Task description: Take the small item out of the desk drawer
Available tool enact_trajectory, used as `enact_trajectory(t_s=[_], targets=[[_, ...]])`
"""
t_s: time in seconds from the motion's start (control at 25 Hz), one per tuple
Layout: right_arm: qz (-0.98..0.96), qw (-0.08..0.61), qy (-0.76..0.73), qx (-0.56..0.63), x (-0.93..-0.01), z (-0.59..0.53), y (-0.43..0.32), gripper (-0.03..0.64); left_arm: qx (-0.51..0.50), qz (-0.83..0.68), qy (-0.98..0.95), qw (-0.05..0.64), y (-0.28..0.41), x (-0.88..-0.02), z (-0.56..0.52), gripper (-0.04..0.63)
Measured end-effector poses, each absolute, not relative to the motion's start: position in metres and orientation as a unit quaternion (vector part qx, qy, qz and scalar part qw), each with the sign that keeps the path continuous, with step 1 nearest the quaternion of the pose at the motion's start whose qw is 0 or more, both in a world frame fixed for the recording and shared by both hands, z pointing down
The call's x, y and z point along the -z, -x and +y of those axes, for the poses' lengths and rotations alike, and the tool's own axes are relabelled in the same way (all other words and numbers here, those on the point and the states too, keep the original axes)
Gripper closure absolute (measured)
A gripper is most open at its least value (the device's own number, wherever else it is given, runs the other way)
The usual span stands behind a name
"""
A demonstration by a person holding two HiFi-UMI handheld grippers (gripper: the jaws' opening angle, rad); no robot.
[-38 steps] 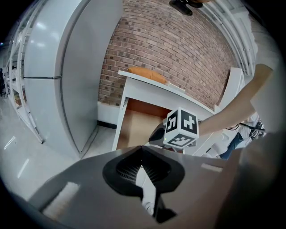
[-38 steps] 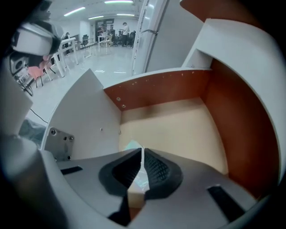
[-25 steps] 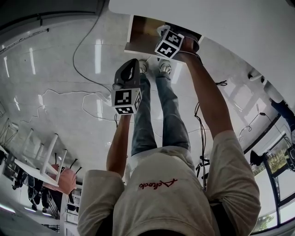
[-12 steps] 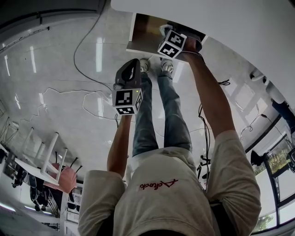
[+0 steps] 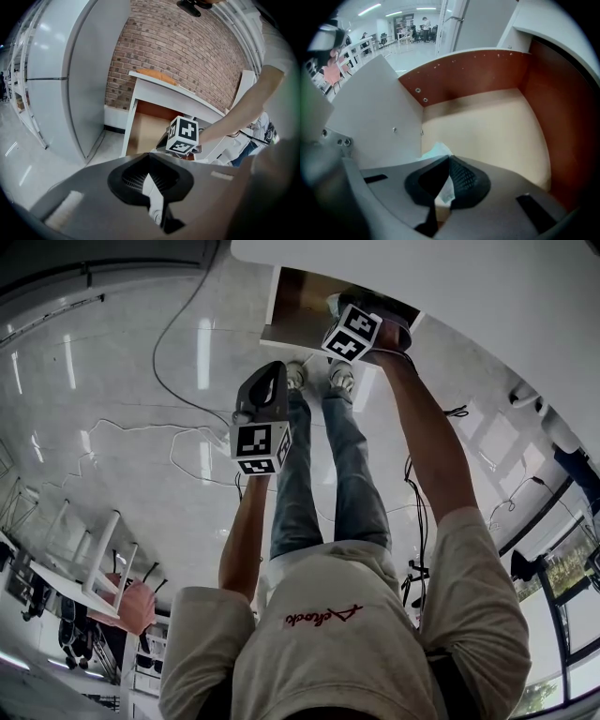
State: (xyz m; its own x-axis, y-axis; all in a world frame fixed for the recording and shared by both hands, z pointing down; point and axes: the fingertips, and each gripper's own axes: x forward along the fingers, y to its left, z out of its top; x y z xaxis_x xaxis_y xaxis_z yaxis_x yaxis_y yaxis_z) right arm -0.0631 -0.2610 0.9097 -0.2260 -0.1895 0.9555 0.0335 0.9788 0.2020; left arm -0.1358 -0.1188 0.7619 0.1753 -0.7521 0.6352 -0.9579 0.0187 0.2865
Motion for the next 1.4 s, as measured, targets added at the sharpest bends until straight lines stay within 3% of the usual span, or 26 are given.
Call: enact_trajectory(t_s=[0.52, 0.72, 1.0, 1.4], targets=[[-0.834, 0.519, -0.16, 0.096, -0.814, -0.248, 0.062, 0.604, -0.143, -0.619, -0.696, 0.334, 0.121, -0.738, -0.123, 0.586], [-0.86, 0.443, -0.251, 0.038, -0.763, -0.233, 0.047, 0.605, -0.143, -0.619, -0.699, 0.33, 0.121, -0.736, -0.125, 0.586], [-0.87, 0.293, -0.371, -0.14, -0.716, -0.214, 0.017, 0.604, -0.141, -0.615, -0.706, 0.322, 0.116, -0.732, -0.127, 0.586], [-0.875, 0.24, -0.391, -0.151, -0.669, -0.207, -0.003, 0.606, -0.123, -0.611, -0.721, 0.303, 0.098, -0.694, -0.139, 0.586]])
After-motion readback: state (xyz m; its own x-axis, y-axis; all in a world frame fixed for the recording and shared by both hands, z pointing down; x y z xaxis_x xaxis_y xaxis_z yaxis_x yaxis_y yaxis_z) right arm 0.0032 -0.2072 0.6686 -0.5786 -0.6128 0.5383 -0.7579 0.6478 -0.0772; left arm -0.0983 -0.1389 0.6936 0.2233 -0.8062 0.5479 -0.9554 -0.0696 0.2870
